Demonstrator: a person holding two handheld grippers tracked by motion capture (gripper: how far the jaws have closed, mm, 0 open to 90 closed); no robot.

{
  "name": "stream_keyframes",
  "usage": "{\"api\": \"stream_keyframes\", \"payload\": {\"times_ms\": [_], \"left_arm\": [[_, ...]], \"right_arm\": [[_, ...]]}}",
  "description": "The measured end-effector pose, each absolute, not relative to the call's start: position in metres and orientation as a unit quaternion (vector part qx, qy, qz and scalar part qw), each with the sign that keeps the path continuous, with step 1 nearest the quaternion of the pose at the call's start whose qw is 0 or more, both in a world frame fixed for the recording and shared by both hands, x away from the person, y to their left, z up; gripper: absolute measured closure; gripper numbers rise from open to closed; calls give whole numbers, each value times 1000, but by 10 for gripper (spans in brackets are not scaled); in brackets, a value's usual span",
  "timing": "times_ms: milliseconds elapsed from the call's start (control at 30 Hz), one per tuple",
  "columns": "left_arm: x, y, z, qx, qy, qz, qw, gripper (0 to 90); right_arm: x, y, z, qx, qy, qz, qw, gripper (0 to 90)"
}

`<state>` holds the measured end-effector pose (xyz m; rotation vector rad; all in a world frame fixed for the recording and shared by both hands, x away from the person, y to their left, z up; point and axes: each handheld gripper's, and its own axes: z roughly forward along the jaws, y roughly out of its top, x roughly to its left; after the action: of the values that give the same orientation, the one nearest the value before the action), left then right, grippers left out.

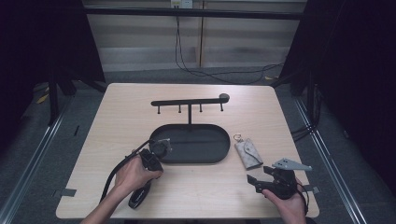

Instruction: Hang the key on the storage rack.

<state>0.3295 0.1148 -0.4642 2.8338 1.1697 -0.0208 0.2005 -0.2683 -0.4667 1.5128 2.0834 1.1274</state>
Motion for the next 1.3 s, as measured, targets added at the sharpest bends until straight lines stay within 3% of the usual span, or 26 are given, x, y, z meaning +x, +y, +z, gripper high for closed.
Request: {"api": "stream_keyframes", "payload": {"times_ms": [533, 1300], "left_arm": [[334, 132, -462, 922, 378, -50, 72, 705], [336, 155, -417, 924, 361, -58, 112, 707]], "right_arm": [[202, -268, -467, 534, 732, 391, 163, 224], [203, -270, -468, 542, 726, 392, 163, 217]]}}
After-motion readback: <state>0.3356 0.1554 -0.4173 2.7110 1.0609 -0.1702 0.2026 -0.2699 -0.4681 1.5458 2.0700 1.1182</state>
